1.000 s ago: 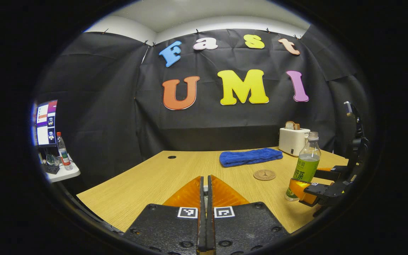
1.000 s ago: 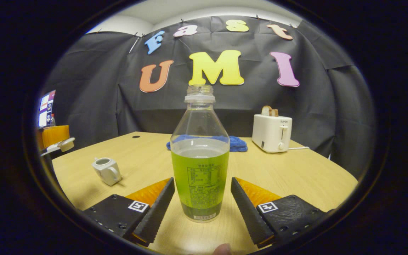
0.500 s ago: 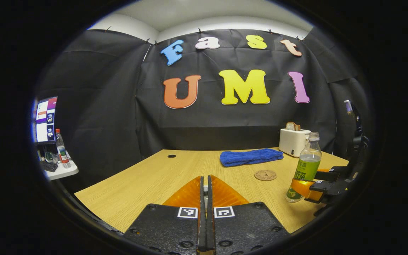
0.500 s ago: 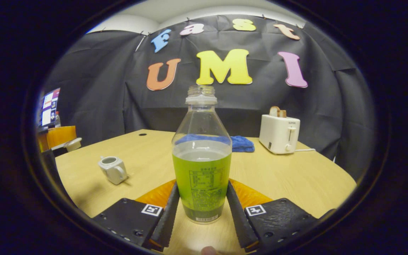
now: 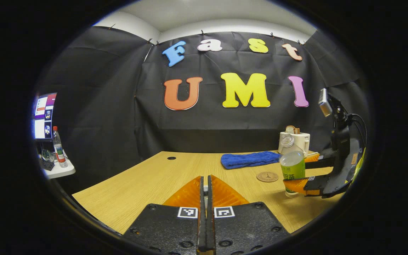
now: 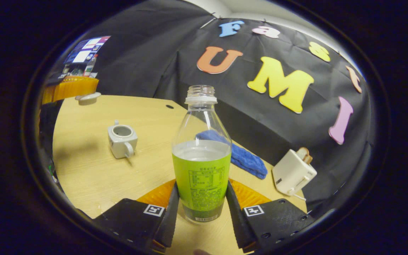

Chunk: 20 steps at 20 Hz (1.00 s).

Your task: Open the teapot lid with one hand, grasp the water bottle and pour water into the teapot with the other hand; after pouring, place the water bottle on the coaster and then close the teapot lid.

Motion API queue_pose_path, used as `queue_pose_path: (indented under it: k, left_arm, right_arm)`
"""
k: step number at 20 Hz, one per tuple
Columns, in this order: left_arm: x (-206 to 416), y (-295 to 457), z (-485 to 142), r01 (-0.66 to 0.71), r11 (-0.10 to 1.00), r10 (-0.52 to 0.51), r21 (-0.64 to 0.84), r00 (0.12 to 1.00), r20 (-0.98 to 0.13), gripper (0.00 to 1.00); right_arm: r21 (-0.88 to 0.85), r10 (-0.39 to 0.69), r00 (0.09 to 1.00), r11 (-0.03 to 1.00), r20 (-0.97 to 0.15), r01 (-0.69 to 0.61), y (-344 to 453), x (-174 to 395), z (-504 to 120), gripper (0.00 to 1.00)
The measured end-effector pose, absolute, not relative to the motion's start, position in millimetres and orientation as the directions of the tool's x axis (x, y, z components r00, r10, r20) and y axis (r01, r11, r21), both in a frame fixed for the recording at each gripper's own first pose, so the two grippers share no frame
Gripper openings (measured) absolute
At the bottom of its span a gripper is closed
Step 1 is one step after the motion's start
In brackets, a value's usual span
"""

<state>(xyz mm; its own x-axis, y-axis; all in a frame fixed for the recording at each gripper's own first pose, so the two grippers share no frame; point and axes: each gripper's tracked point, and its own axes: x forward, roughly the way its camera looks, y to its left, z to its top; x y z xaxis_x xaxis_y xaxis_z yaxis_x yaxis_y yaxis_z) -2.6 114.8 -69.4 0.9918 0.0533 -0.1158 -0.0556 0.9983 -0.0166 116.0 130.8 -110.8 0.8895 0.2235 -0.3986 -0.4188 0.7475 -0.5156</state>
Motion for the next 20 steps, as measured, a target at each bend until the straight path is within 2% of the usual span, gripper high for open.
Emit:
queue_pose_path:
  k: [9, 13, 20]
  left_arm:
    - [-4.6, 148.7, -81.9, -0.075, 0.997, 0.073, -0.015, 0.990, -0.117, 0.03]
    - [-6.0, 160.9, -86.7, -0.083, 0.996, 0.079, -0.024, 0.990, -0.118, 0.02]
    - [-5.6, 166.3, -88.6, -0.083, 0.996, 0.079, -0.024, 0.990, -0.118, 0.03]
  right_arm:
    - [-0.817, 0.158, 0.908, 0.399, -0.387, -0.417, 165.0, 146.0, -116.2, 0.65]
    - [-0.906, 0.146, 0.938, 0.250, -0.314, -0.343, 174.2, 153.5, -111.8, 0.67]
    - [-0.967, 0.147, 0.961, 0.063, -0.235, -0.246, 186.6, 164.0, -110.3, 0.67]
